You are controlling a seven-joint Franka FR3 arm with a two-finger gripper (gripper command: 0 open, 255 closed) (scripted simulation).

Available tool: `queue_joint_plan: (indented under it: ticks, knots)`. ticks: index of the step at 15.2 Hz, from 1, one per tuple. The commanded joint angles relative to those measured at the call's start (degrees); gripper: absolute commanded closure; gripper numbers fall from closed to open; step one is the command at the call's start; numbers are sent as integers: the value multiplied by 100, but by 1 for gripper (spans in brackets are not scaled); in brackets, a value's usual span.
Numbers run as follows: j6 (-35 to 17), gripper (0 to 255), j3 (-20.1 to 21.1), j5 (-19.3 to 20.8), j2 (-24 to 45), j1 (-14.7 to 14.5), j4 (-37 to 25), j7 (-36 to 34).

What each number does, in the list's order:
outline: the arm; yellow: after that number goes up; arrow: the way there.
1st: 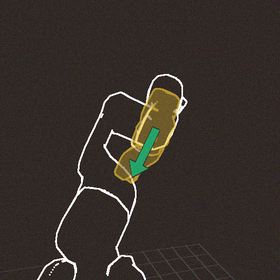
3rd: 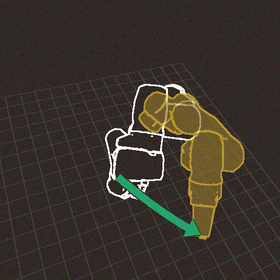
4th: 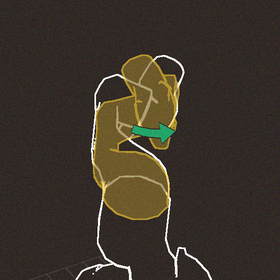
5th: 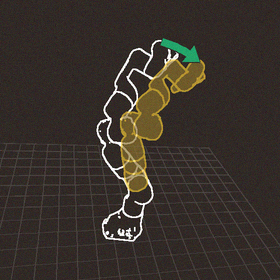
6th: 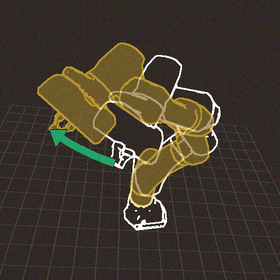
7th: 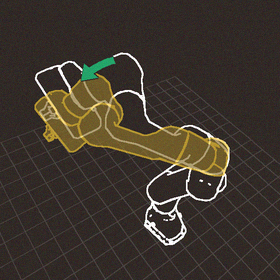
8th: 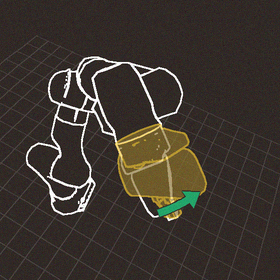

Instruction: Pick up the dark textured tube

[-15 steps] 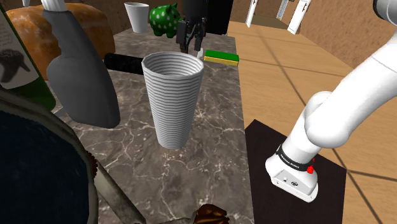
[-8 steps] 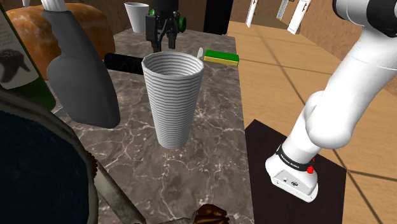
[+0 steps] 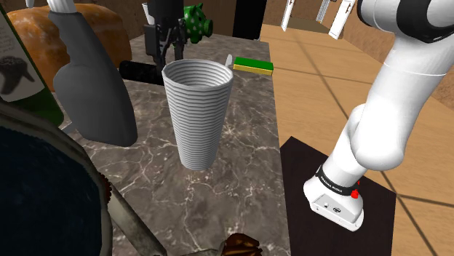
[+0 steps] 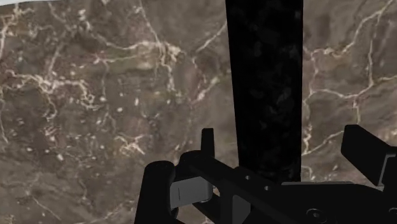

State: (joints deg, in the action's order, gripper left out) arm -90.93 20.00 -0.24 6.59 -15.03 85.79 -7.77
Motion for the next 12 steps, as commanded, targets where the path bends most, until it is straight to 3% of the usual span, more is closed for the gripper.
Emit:
queue_joint_plan:
  ticks: [1, 4, 5, 12]
  knots:
    - [-183, 0, -3, -19, -53, 9, 232, 14]
    - [-312, 0, -6, -27, -77, 14, 384, 23]
    - [-318, 255, -10, -30, -87, 20, 398, 33]
    - [-317, 255, -10, -32, -92, 21, 403, 34]
